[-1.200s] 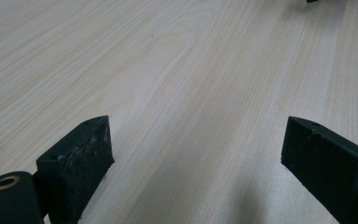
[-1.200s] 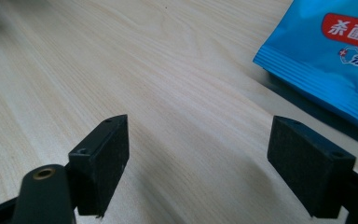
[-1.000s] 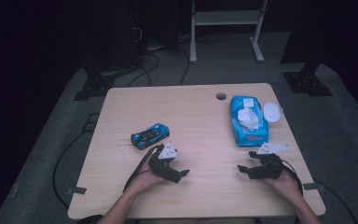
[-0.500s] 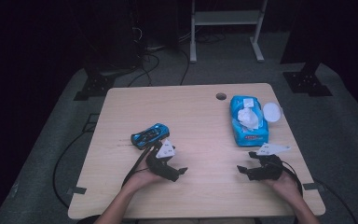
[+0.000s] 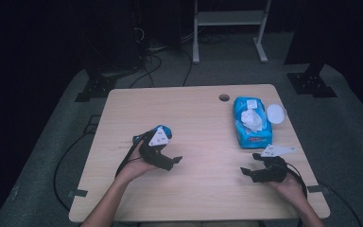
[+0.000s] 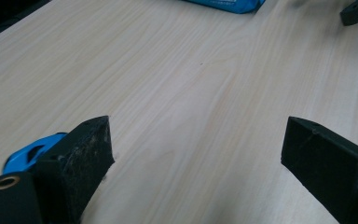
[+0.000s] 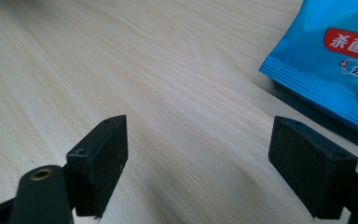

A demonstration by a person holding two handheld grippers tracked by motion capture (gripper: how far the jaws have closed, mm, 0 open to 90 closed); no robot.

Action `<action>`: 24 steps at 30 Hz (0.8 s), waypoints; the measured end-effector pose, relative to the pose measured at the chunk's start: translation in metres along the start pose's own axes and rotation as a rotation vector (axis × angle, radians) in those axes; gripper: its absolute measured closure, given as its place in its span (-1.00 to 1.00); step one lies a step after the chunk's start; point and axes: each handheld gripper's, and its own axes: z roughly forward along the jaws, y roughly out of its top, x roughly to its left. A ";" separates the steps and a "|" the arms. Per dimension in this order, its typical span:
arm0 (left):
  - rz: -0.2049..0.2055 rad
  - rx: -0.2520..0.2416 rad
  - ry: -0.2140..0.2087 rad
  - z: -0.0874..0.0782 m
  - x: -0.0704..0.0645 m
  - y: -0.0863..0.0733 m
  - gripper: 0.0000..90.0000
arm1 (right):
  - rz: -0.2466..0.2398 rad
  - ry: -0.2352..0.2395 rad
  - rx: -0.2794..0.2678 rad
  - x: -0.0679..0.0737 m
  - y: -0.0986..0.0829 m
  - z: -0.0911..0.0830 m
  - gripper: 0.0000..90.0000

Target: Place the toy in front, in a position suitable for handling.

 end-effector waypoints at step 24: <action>-0.046 0.036 0.042 -0.013 0.044 -0.002 -0.82 | -0.016 0.011 0.008 0.002 0.001 0.001 -0.57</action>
